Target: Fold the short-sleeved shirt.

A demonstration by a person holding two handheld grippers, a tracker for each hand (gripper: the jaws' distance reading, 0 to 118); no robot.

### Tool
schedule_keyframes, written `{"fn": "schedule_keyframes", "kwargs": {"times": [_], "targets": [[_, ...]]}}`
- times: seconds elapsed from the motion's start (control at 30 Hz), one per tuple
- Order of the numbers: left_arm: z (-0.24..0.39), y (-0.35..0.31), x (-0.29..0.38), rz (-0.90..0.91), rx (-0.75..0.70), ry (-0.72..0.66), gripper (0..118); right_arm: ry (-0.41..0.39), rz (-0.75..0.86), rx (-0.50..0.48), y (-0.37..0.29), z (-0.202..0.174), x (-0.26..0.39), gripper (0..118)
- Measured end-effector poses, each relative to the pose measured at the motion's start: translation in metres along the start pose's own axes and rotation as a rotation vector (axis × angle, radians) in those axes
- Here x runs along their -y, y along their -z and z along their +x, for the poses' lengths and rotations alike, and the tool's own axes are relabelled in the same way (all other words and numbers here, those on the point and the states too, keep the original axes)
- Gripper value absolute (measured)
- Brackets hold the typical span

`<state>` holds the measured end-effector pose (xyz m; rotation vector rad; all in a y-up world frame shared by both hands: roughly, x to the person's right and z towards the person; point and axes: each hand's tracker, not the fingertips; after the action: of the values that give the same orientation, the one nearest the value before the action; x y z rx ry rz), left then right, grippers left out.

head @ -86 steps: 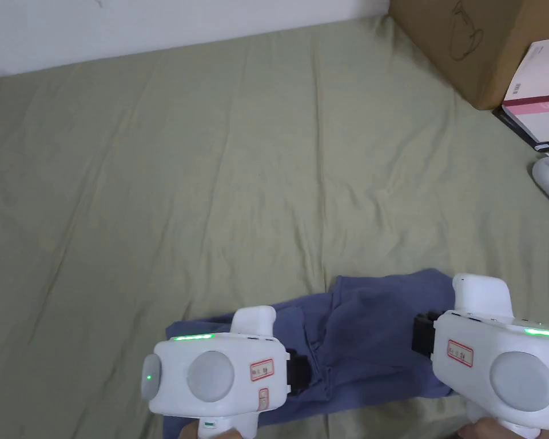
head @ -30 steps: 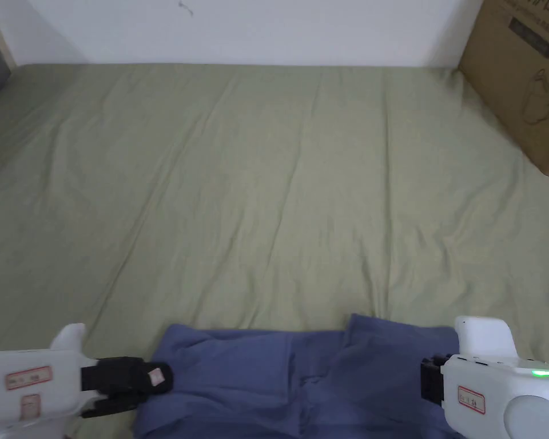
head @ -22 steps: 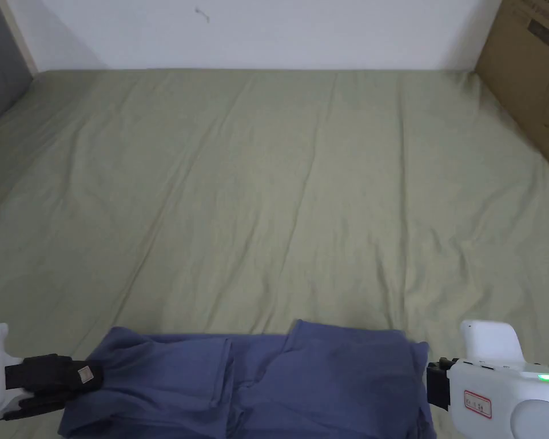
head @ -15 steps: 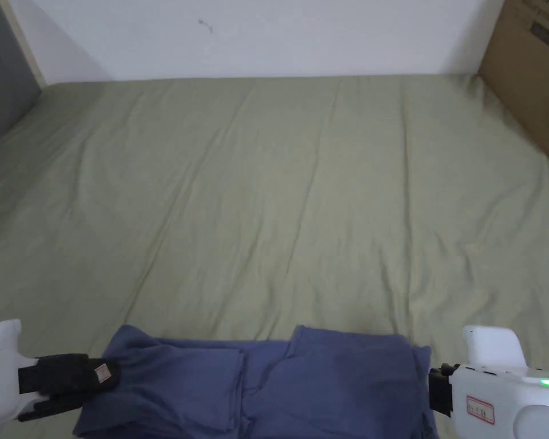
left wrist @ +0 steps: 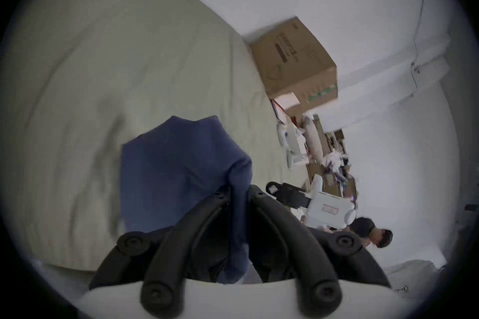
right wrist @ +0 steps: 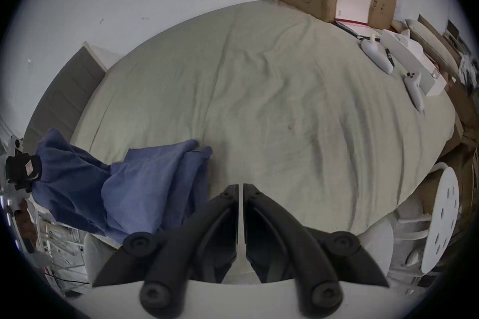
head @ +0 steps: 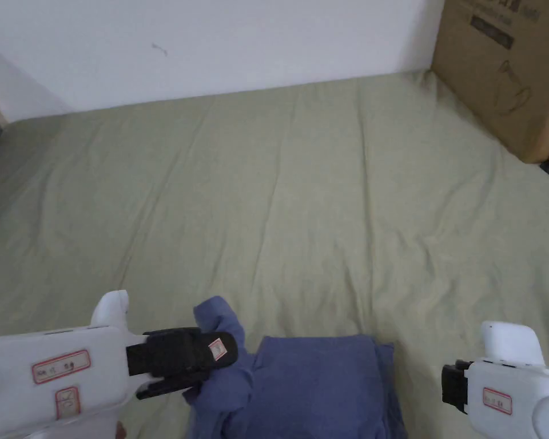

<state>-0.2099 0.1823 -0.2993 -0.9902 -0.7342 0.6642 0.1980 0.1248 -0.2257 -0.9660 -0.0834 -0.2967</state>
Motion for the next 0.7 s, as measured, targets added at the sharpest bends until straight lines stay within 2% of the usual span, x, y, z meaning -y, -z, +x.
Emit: {"fn": "schedule_keyframes", "kwargs": {"times": [0.2, 0.33, 0.37, 0.4, 0.47, 0.5, 0.6, 0.63, 0.67, 0.7], "targets": [[0.031, 0.077, 0.004, -0.122, 0.07, 0.029, 11, 0.05, 0.022, 0.009, -0.007, 0.024, 0.002, 4], [0.036, 0.132, 0.018, -0.222, 0.017, 0.019, 11, 0.087, 0.016, 0.016, -0.007, 0.039, 0.007, 4], [0.035, 0.145, 0.022, -0.256, -0.008, 0.047, 16, 0.096, 0.011, 0.021, -0.006, 0.042, 0.008, 4], [0.035, 0.153, 0.024, -0.279, -0.027, 0.054, 35, 0.104, 0.008, 0.025, -0.006, 0.044, 0.009, 4], [0.034, 0.165, 0.025, -0.305, -0.063, 0.025, 111, 0.111, -0.001, 0.024, -0.006, 0.049, 0.011, 4], [0.034, 0.162, 0.024, -0.29, -0.046, 0.014, 118, 0.112, -0.002, 0.024, -0.006, 0.05, 0.012, 4], [0.039, 0.132, 0.012, -0.165, -0.003, -0.006, 112, 0.106, -0.003, 0.032, -0.007, 0.052, 0.014, 4], [0.039, 0.121, 0.007, -0.165, -0.015, 0.009, 103, 0.108, -0.004, 0.034, -0.006, 0.052, 0.013, 4], [0.039, 0.108, 0.004, -0.132, -0.041, 0.024, 75, 0.113, -0.005, 0.033, -0.005, 0.053, 0.013, 4], [0.039, 0.095, 0.002, -0.082, -0.08, 0.037, 39, 0.118, -0.006, 0.03, -0.004, 0.053, 0.013, 4]]}}
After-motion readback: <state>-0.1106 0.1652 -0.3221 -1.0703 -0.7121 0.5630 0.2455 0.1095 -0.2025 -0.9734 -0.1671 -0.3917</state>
